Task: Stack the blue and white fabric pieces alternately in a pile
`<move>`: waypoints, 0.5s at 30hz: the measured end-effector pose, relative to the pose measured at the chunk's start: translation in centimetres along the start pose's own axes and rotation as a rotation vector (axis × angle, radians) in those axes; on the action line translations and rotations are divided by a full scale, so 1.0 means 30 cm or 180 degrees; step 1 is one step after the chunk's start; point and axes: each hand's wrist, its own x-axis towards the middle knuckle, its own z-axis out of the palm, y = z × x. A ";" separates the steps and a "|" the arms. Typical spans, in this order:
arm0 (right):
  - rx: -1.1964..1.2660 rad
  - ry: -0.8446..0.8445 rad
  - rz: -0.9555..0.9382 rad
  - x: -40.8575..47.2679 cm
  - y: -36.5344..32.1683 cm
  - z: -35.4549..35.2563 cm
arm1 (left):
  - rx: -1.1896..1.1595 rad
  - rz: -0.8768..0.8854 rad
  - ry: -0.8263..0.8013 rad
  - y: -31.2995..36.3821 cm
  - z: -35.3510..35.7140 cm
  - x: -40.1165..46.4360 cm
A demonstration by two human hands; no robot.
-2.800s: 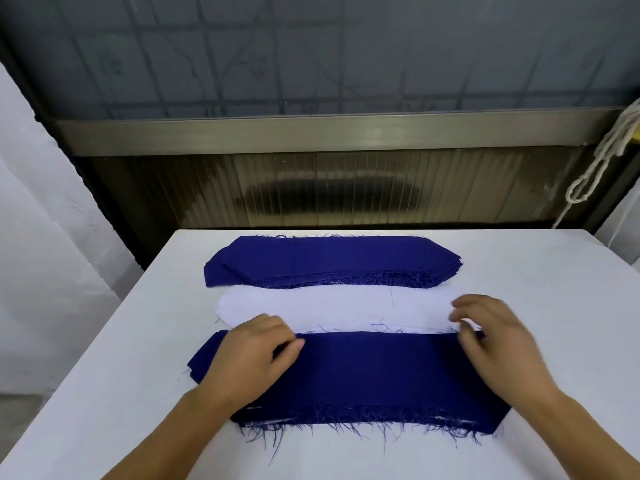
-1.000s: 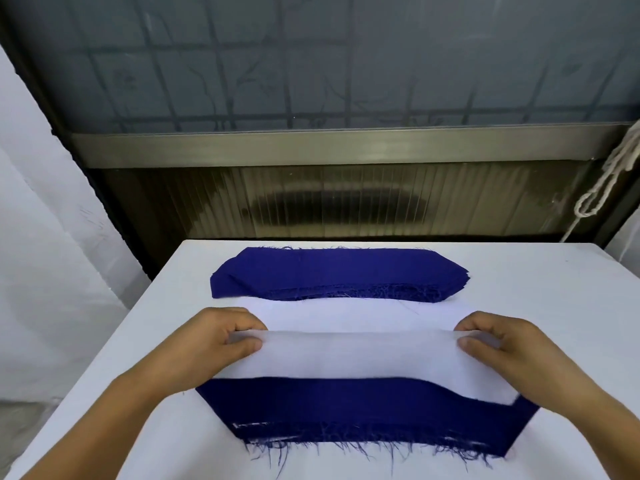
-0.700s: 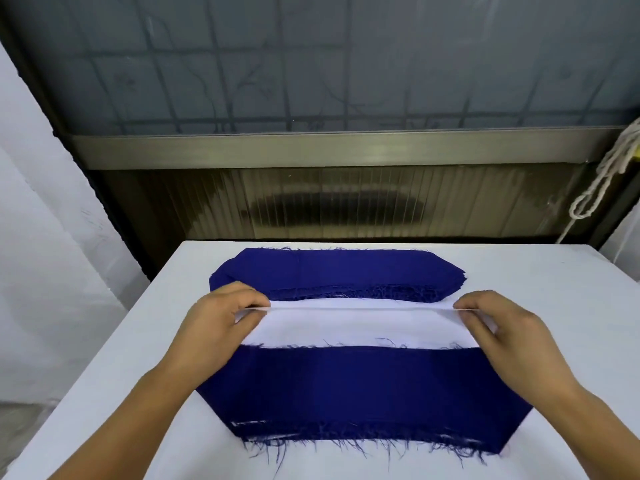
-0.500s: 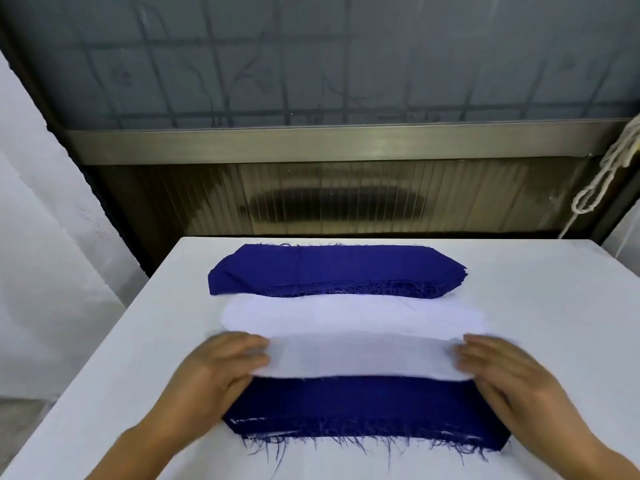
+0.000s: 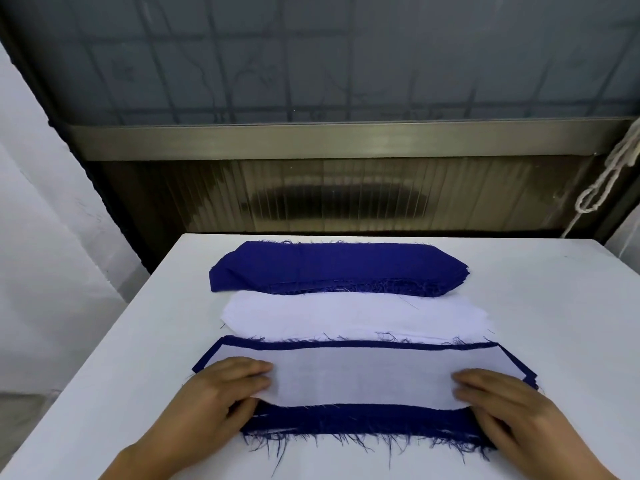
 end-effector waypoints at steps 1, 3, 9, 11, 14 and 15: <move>0.0000 -0.0041 0.0051 -0.002 0.001 -0.003 | 0.0002 -0.0048 -0.0029 -0.002 -0.001 -0.004; 0.0037 -0.0102 0.0152 -0.002 0.003 -0.013 | 0.0084 -0.0104 -0.0037 -0.007 -0.004 -0.009; -0.0023 -0.0242 0.0352 0.090 -0.011 -0.038 | 0.0374 -0.0297 0.0147 0.013 -0.018 0.078; -0.0057 -0.0381 0.0424 0.142 -0.032 -0.006 | 0.0559 -0.0360 0.0137 0.041 -0.001 0.139; 0.0008 -0.0656 0.0569 0.233 -0.045 0.069 | 0.0498 -0.0406 0.0049 0.089 0.052 0.248; 0.0059 -0.0704 0.0689 0.268 -0.041 0.096 | 0.0457 -0.0419 0.0038 0.100 0.074 0.285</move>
